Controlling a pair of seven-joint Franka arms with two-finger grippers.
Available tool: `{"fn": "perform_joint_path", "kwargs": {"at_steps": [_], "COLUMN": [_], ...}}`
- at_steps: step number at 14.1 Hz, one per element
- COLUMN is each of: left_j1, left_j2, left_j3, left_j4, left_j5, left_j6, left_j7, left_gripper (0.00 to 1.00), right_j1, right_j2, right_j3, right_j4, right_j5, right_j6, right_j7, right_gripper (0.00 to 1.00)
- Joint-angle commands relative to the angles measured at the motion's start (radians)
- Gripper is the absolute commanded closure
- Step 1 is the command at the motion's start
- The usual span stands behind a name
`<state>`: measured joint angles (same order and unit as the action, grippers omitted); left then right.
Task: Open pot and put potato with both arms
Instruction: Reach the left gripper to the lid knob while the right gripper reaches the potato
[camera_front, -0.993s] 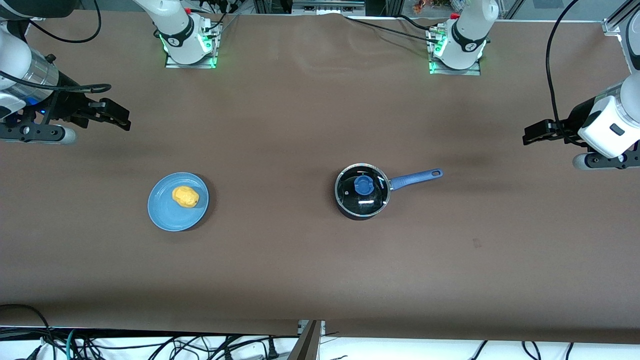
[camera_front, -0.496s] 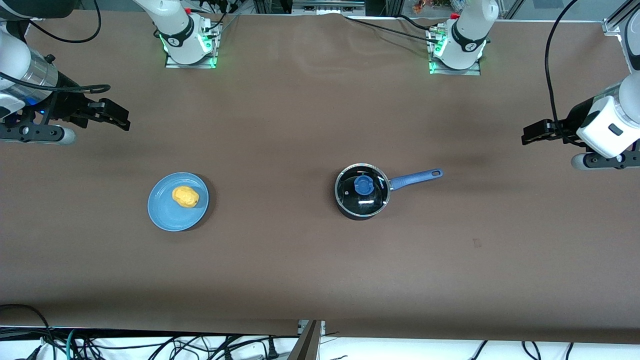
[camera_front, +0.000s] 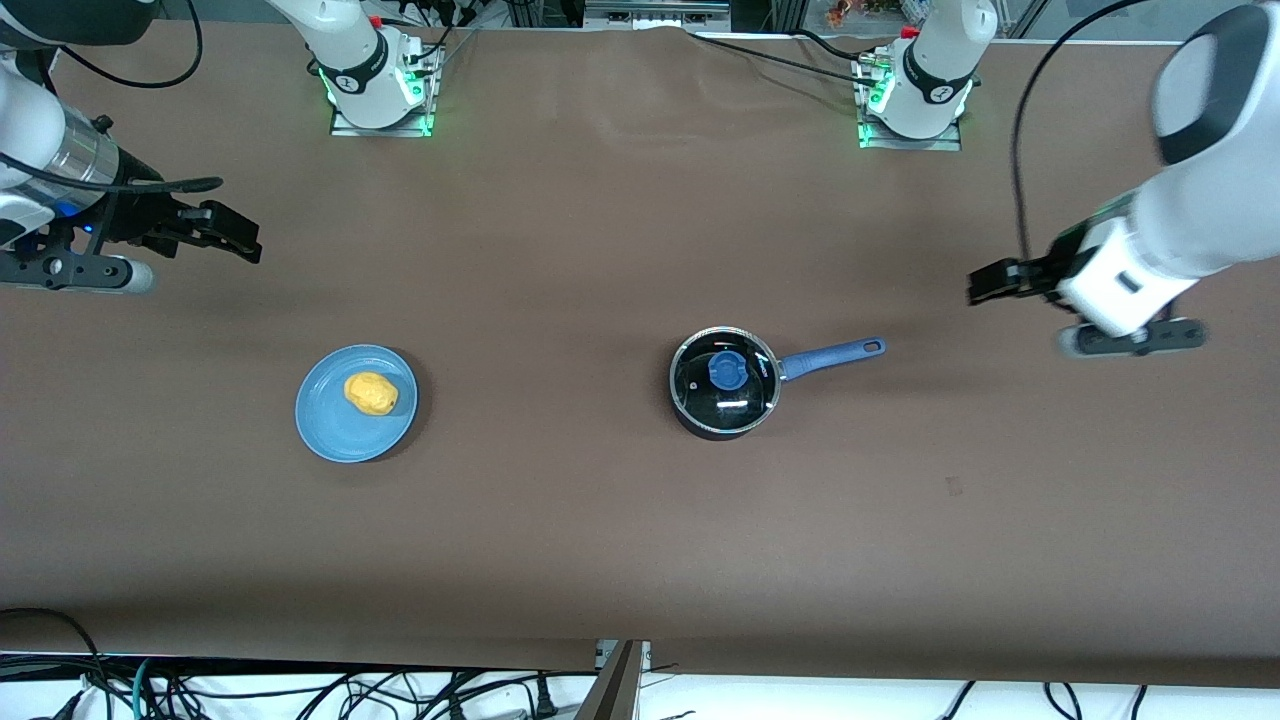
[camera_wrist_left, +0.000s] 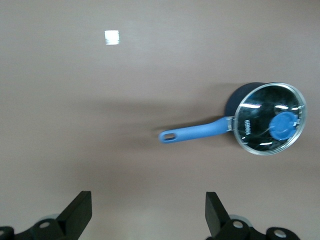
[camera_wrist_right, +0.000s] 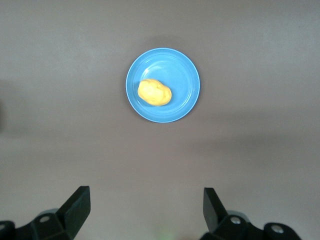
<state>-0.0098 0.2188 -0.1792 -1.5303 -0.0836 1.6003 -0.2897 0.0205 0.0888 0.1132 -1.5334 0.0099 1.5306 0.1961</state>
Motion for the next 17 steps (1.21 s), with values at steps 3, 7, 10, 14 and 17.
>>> {"fn": "perform_joint_path", "kwargs": {"at_steps": [3,7,10,14,17], "left_j1": [-0.015,-0.045,-0.085,-0.183,-0.229], "left_j2": [0.097,0.116,0.155,0.223,0.267], "left_j3": [-0.124,-0.181,-0.203,-0.204,-0.206], "left_j4": [-0.030,-0.148,-0.171,-0.165,-0.159], "left_j5": [-0.010,-0.010,0.007,0.164,0.261], "left_j6": [0.180,0.401,0.507,0.584,0.610], "left_j7": [-0.227,-0.369,-0.453,-0.589,-0.646], "left_gripper": [0.00,0.00,0.00,0.00,0.00], "right_j1": [0.004,0.003,0.004,0.009,0.047], "right_j2": [0.029,0.046,0.084,0.199,0.305], "right_j3": [0.003,0.003,0.003,0.005,0.005], "right_j4": [0.019,0.016,0.021,0.021,0.019], "right_j5": [-0.007,0.005,0.001,0.005,-0.001], "right_j6": [0.016,0.005,0.023,0.077,0.213], "right_j7": [-0.007,-0.007,-0.007,-0.006,-0.043], "right_gripper": [0.00,0.00,0.00,0.00,0.00]}}
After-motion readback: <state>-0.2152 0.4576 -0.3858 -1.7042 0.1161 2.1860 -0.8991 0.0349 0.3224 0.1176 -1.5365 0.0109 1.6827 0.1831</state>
